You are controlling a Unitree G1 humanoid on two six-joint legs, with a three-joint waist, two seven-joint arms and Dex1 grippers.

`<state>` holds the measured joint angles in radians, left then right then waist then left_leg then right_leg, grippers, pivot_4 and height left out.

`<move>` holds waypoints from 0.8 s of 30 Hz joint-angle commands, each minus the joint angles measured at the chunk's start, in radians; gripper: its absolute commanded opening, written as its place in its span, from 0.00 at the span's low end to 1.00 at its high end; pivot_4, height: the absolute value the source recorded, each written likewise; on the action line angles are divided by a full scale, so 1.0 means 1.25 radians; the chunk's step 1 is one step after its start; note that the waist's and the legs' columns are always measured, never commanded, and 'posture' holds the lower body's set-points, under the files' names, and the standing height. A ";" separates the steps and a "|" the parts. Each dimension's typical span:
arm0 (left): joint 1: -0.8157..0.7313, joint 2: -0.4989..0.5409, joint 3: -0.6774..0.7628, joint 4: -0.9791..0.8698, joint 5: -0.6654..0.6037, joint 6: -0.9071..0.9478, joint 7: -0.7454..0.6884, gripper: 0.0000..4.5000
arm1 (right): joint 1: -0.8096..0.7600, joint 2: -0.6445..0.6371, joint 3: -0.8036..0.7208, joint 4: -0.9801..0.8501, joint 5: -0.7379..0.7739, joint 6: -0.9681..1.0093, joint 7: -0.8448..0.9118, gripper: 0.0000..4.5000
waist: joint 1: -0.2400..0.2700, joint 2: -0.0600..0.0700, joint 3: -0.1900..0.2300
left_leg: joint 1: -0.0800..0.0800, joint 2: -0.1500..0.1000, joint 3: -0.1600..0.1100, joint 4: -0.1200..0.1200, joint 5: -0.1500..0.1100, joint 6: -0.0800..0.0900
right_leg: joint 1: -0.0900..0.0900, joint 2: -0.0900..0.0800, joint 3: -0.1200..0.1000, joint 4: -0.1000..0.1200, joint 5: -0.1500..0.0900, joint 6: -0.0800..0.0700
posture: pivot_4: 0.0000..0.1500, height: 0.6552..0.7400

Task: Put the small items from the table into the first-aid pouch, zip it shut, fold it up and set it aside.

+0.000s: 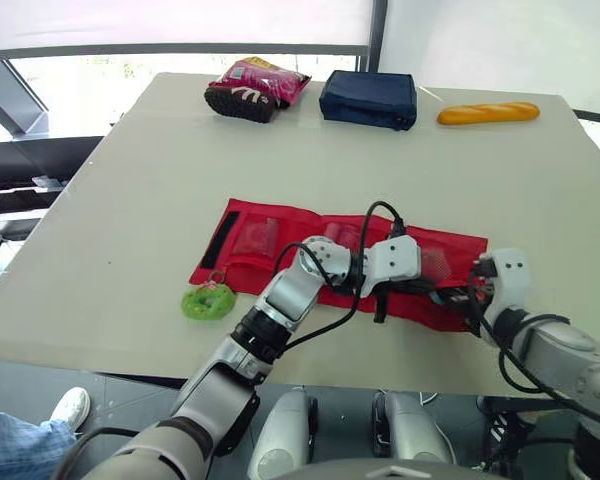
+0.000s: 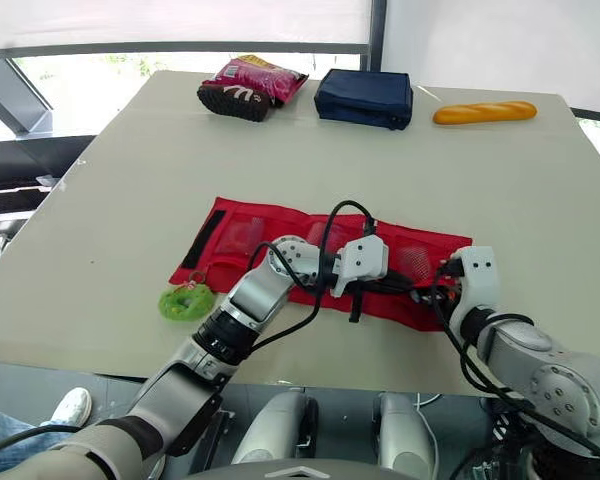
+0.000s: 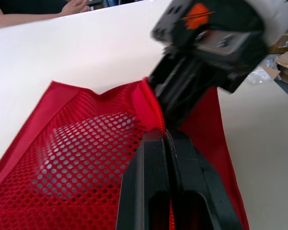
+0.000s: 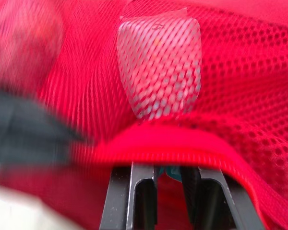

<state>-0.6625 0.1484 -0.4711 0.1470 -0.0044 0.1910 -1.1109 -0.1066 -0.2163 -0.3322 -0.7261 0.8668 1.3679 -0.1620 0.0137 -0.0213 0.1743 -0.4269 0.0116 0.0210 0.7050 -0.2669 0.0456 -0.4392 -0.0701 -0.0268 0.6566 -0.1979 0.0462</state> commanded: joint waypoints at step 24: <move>-0.099 -0.102 0.018 0.209 0.015 -0.081 0.116 0.00 | 0.173 -0.249 0.078 -0.194 -0.033 -0.170 0.316 0.73 | -0.001 0.002 0.000 | -0.001 -0.001 -0.001 0.000 0.000 0.000 | 0.000 0.001 0.001 -0.001 -0.002 0.003 | 1.00 0.72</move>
<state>-0.7768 0.0327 -0.4594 0.4234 0.0181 0.1144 -0.9758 0.0891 -0.5067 -0.2024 -0.9105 0.8073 1.2207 0.1752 0.0125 -0.0192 0.1737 -0.4282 0.0108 0.0193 0.7049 -0.2669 0.0459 -0.4395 -0.0690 -0.0261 0.6554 -0.1999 0.0494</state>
